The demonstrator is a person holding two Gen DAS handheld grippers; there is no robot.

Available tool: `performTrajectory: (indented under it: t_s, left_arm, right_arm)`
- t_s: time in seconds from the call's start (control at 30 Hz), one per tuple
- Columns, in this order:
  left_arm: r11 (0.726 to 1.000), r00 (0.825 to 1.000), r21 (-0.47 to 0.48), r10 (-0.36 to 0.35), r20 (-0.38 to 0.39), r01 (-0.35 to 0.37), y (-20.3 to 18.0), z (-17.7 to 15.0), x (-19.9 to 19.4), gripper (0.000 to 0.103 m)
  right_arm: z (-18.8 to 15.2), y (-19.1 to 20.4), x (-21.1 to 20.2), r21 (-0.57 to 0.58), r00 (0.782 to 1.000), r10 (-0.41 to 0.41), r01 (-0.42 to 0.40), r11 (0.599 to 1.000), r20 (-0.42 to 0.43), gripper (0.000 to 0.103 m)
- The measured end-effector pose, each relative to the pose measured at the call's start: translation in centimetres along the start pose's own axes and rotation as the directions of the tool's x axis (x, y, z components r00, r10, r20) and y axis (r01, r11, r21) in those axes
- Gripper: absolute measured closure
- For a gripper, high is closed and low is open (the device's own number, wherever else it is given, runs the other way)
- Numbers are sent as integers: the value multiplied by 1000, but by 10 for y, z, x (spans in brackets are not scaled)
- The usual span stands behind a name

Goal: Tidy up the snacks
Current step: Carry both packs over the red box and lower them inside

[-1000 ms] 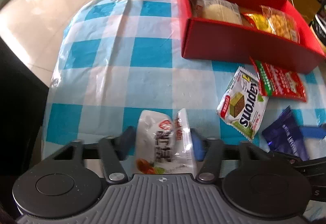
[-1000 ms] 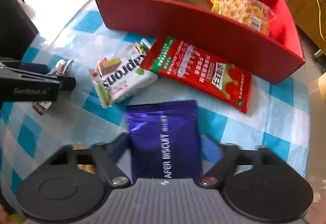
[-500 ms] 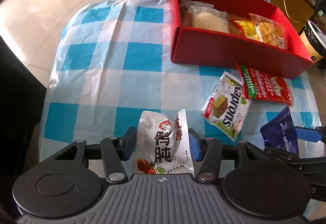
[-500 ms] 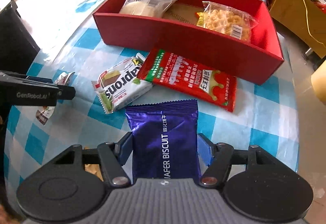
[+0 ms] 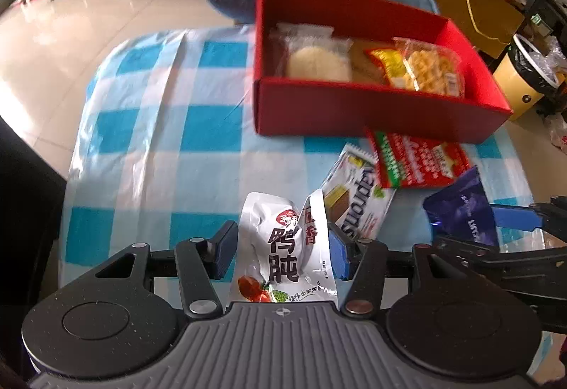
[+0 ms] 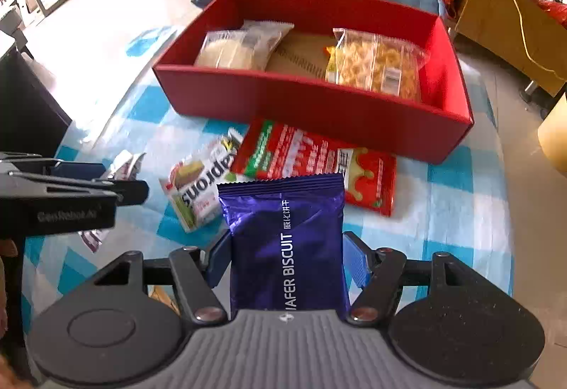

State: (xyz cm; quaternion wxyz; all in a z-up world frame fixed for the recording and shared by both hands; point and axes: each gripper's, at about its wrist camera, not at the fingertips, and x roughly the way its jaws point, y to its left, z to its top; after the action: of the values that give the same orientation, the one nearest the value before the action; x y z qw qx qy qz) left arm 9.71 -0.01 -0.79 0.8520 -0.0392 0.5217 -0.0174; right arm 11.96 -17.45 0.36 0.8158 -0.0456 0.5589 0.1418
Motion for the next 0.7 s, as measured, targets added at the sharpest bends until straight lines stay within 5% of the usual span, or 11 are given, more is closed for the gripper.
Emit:
performTrajectory:
  t_s: [0.7]
  left_arm:
    - [998,994,58,10,109,-16,-24,57,-9,42]
  right_arm:
    - [49,-24,-22,100,991,-4,-10,995,133,39]
